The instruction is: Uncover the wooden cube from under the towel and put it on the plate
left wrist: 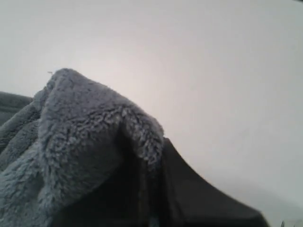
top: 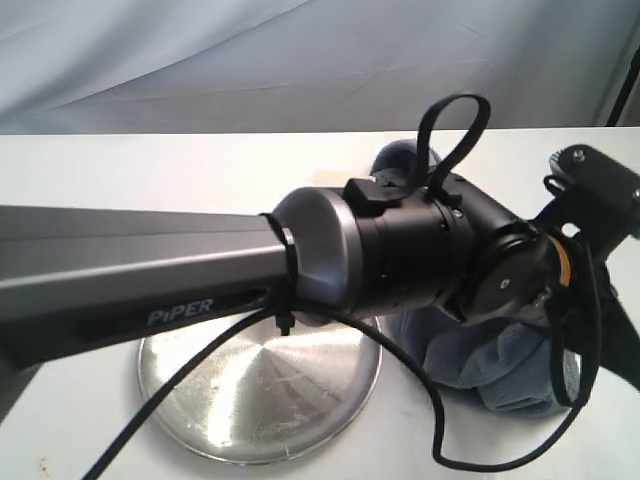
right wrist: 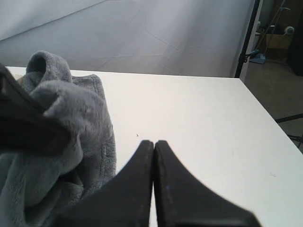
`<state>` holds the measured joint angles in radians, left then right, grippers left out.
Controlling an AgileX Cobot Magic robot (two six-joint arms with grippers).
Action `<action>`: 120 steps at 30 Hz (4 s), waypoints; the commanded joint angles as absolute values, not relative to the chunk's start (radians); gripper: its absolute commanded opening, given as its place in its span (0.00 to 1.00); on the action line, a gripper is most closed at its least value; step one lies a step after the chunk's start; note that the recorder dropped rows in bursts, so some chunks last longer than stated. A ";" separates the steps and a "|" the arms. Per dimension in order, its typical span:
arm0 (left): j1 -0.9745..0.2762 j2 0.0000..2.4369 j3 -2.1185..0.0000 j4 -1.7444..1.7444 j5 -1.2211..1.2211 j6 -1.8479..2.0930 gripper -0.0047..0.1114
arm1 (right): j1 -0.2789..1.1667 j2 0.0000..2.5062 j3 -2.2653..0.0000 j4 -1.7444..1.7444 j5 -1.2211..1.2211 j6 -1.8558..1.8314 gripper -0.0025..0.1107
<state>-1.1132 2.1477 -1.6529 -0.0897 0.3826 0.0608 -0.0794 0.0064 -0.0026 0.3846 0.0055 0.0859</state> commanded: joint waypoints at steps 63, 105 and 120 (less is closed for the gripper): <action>-1.197 2.144 -1.657 -0.101 0.775 0.322 0.81 | -0.079 0.000 0.000 0.390 0.017 0.090 0.05; -0.743 2.309 -1.657 0.151 -0.055 -0.041 0.94 | -0.079 0.000 0.000 0.390 0.017 0.090 0.05; -0.750 2.379 -1.657 0.172 -0.157 -0.051 0.94 | -0.079 0.000 0.000 0.390 0.017 0.090 0.05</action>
